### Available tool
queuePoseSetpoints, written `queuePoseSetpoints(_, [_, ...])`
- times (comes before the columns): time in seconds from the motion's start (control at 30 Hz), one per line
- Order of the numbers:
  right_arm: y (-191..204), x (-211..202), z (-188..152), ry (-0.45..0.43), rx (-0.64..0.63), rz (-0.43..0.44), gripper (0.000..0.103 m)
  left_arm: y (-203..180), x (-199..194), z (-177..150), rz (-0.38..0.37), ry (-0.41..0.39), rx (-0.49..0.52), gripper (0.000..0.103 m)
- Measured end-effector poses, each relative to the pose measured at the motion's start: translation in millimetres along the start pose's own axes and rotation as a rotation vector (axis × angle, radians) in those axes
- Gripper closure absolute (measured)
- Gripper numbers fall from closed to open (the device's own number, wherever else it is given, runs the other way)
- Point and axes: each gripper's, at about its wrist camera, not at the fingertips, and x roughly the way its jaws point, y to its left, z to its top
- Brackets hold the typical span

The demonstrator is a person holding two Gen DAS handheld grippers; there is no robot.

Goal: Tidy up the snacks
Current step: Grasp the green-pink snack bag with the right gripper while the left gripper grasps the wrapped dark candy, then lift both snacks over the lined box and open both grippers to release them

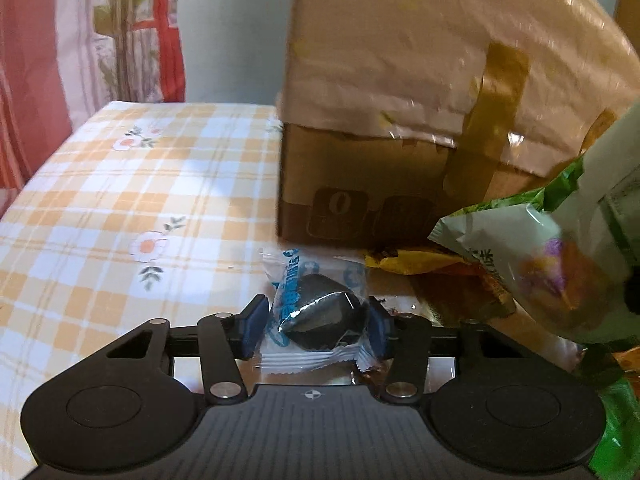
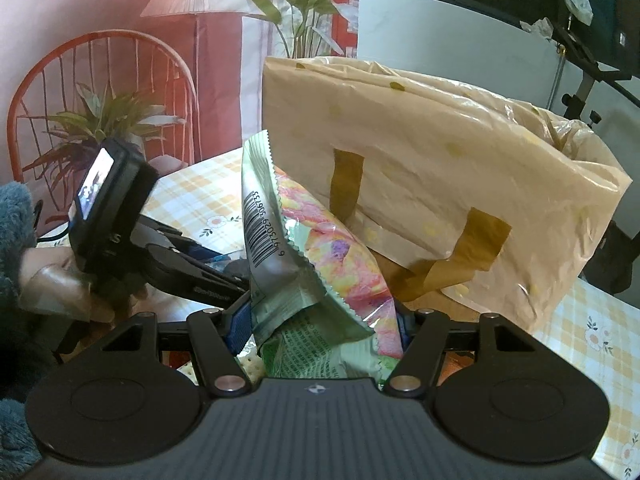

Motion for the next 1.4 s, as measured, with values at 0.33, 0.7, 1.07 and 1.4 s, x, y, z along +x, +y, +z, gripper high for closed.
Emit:
queuePoseSetpoints(0.33, [-0.8, -16.6, 4.1, -0.065, 0.029, 0.025, 0.037, 11.2, -68.1, -1.4, 0.019, -0.097, -0.055, 0.049])
queuePoseSetpoints(0.7, [-15.7, -48.8, 25.5, -0.139, 0.147, 0.090, 0.037, 8.4, -117.0, 8.3, 0.014, -0.201, -0.056, 0.049])
queuePoseSetpoints(1.07, [-27.7, -88.8, 73.5, -0.306, 0.193, 0.182, 0.037, -7.3, -154.4, 45.8, 0.001, -0.367, -0.010, 0.049])
queuePoseSetpoints(1.4, [-55.9, -115.9, 124.9, -0.481, 0.224, 0.122, 0.037, -28.7, -164.1, 92.6, -0.042, -0.467, 0.018, 0.049])
